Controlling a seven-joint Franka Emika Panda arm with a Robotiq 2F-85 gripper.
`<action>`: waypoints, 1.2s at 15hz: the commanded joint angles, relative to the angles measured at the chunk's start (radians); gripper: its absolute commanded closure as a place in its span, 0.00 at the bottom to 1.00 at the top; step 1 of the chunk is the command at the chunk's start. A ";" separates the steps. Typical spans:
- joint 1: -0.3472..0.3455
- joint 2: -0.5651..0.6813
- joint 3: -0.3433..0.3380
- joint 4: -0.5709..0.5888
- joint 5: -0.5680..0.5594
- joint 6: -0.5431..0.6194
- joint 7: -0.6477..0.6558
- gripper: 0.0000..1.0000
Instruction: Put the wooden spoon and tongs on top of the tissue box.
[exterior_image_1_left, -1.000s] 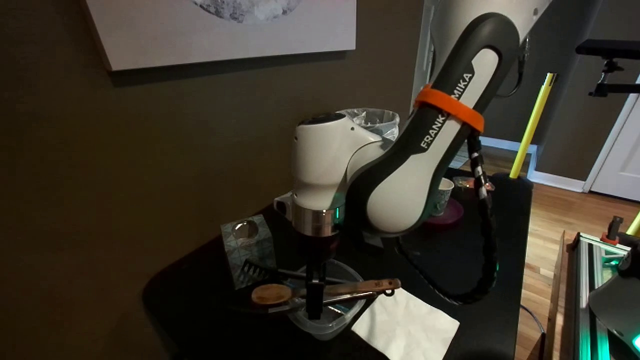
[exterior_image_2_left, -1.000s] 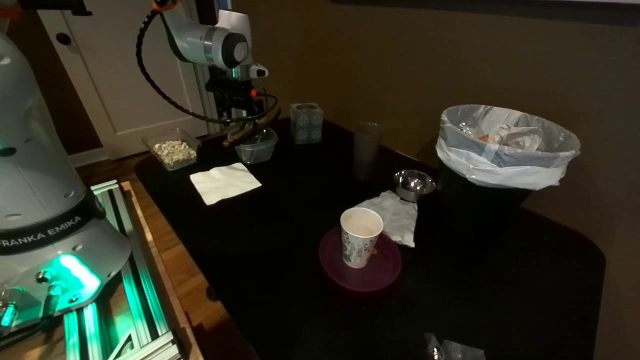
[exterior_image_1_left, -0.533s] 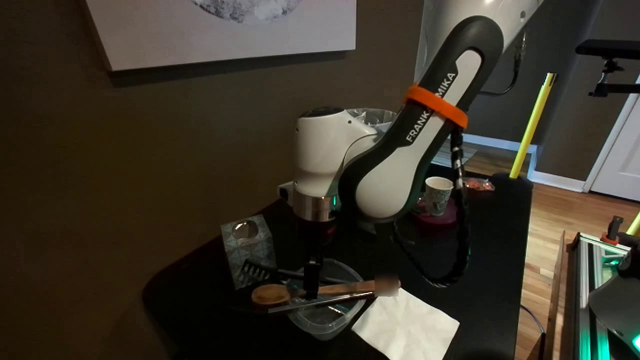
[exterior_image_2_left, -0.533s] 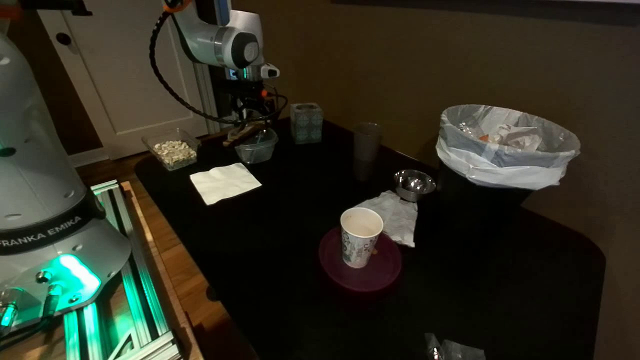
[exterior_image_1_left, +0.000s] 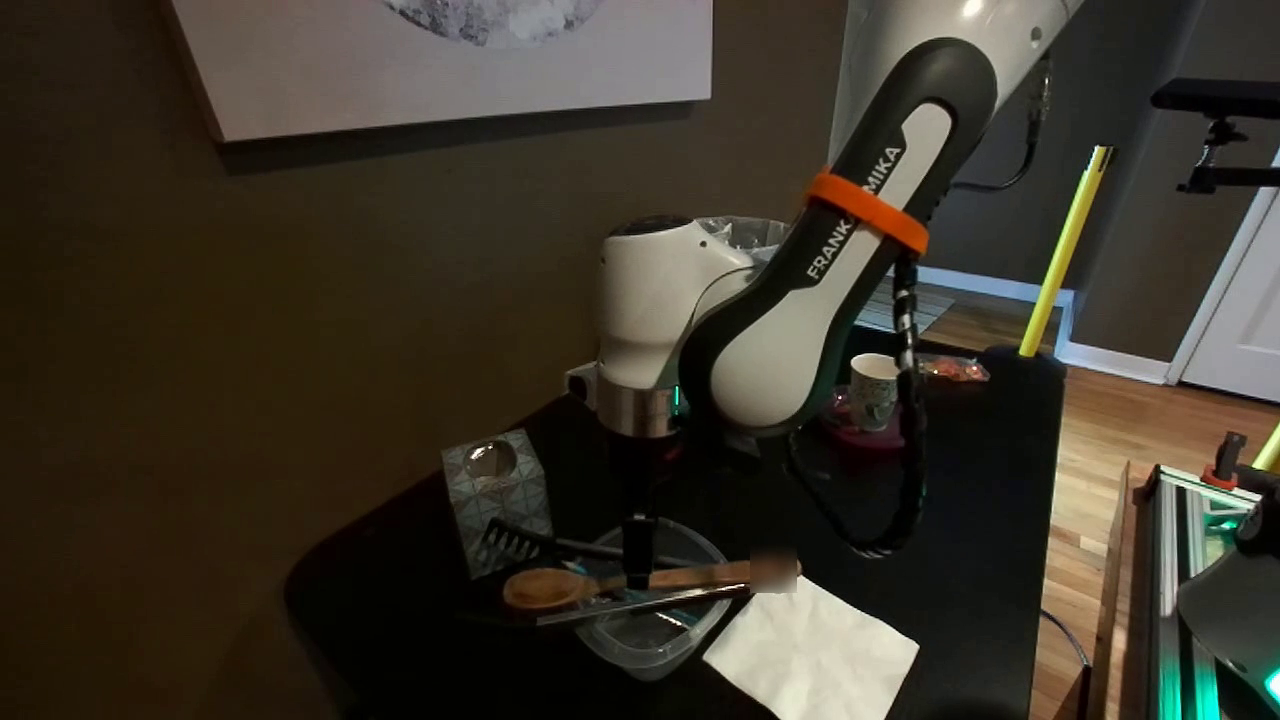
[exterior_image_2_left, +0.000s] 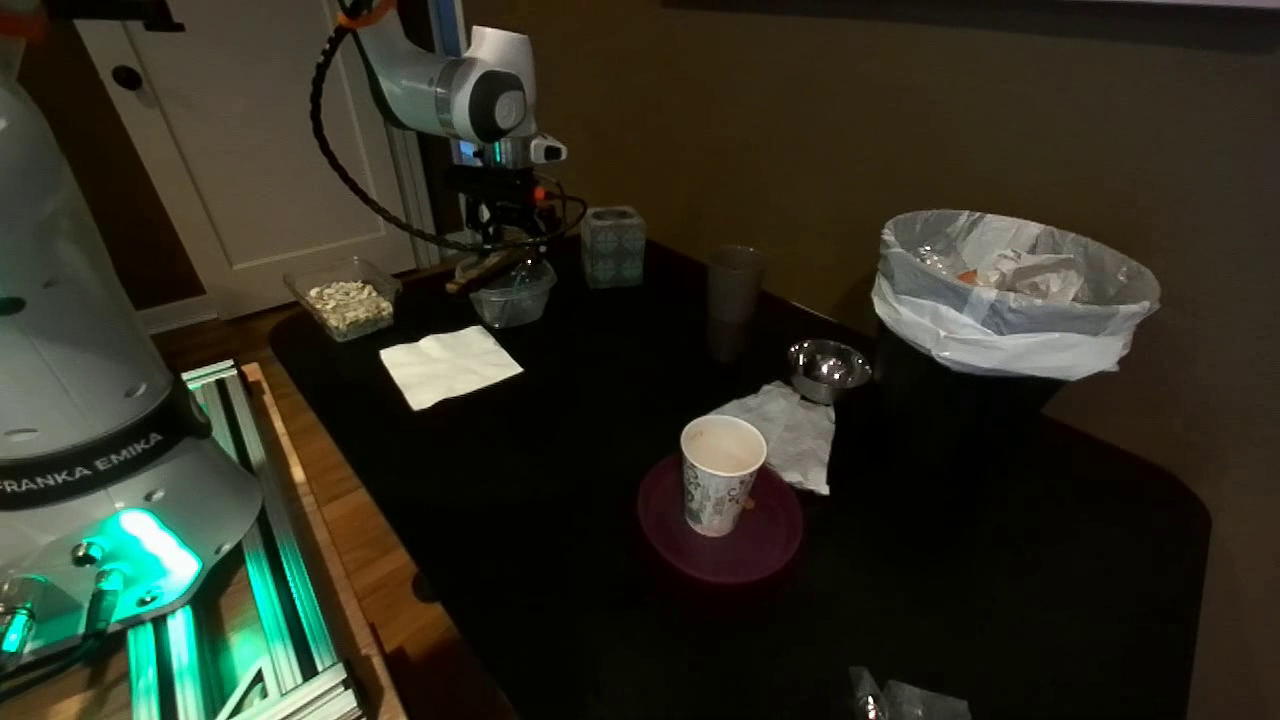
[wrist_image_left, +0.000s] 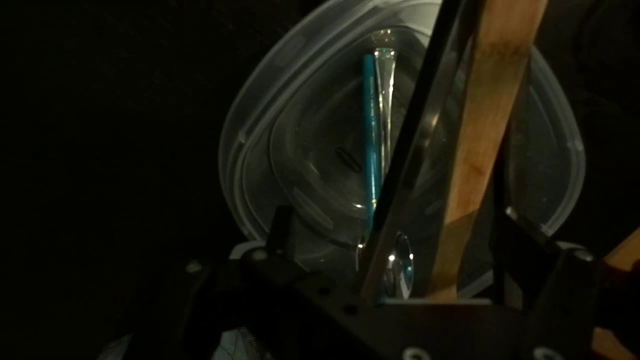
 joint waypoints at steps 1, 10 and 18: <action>-0.048 -0.021 0.048 -0.030 0.051 -0.053 -0.095 0.00; -0.083 -0.021 0.064 -0.064 0.103 -0.080 -0.152 0.00; -0.158 -0.064 0.174 -0.103 0.235 -0.061 -0.274 0.00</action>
